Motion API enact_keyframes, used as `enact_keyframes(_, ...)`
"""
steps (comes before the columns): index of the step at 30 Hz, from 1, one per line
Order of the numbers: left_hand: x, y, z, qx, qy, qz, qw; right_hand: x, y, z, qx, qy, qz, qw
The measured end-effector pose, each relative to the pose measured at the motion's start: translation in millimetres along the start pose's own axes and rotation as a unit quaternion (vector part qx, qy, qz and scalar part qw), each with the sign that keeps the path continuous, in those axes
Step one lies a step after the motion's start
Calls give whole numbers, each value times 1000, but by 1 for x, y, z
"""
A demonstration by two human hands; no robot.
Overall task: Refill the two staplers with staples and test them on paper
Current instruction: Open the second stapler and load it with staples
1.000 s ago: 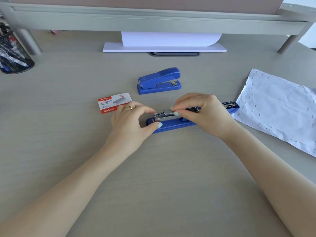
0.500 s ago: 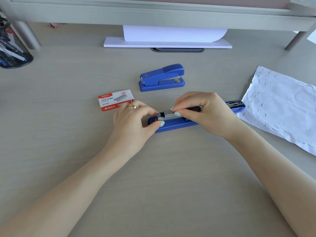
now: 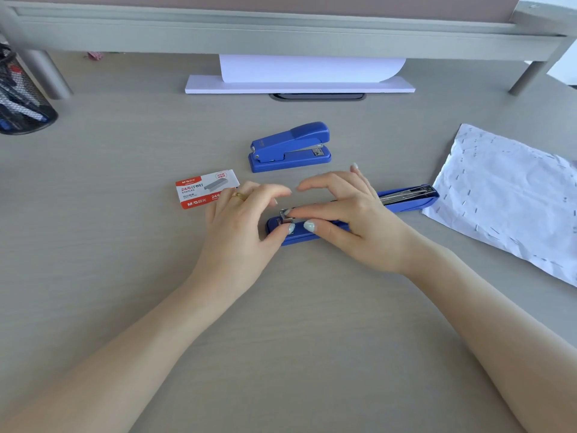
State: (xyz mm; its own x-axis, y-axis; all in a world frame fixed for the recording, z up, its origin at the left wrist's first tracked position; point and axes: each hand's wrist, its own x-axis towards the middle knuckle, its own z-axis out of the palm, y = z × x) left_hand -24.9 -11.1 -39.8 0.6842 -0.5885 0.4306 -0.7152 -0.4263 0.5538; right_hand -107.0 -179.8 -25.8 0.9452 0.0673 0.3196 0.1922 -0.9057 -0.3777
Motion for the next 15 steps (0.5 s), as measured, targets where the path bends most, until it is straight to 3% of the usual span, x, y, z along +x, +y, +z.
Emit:
enact_keyframes(3,0,2,0,19,-2,29,999,-4,4,-11,33,81,49,995)
enact_keyframes(6,0,0,2,22,-15,45,999,-14,26,-31,69,183,151,969)
enact_keyframes(11,3,-2,1,18,-29,53,998,-45,62,-47,-38,130,293,946)
enact_keyframes(15,5,-5,-2,28,-29,85,996,-53,72,-59,-75,66,277,956)
